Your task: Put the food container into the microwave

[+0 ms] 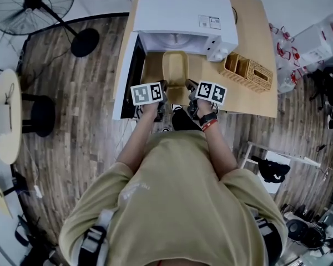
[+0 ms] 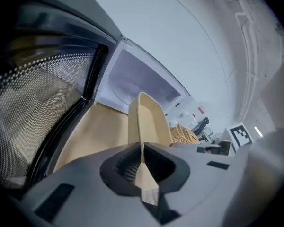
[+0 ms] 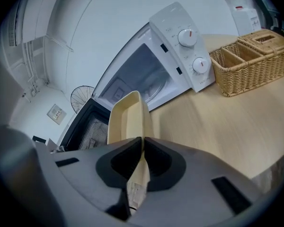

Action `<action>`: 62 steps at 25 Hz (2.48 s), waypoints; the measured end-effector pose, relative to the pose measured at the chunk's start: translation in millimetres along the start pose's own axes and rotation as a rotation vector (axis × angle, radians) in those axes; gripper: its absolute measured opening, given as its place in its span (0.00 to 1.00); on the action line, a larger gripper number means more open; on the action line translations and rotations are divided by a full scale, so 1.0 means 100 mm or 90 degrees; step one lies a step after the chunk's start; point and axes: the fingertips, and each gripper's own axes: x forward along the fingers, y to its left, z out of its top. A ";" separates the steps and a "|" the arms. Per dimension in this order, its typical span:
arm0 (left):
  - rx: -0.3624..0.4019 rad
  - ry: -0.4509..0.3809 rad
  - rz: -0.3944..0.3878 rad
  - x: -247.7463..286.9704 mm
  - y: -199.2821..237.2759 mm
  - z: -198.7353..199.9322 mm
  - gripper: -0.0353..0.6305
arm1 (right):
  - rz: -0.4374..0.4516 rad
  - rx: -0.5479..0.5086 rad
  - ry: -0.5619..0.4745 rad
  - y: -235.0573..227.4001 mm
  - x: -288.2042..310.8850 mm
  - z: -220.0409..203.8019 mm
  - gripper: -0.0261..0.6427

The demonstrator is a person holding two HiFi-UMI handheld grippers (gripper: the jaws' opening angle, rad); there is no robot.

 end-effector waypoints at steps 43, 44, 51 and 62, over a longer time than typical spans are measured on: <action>-0.067 -0.060 0.041 0.99 0.24 1.20 0.11 | 0.045 0.018 -0.015 -0.22 0.88 1.28 0.11; -0.069 -0.064 0.041 1.01 0.25 1.23 0.11 | 0.047 0.016 -0.019 -0.21 0.89 1.31 0.11; -0.085 -0.080 0.032 1.19 0.27 1.40 0.11 | 0.062 0.021 -0.044 -0.26 1.01 1.52 0.11; -0.076 -0.126 0.036 1.31 0.36 1.69 0.11 | 0.081 -0.010 -0.072 -0.18 1.20 1.75 0.11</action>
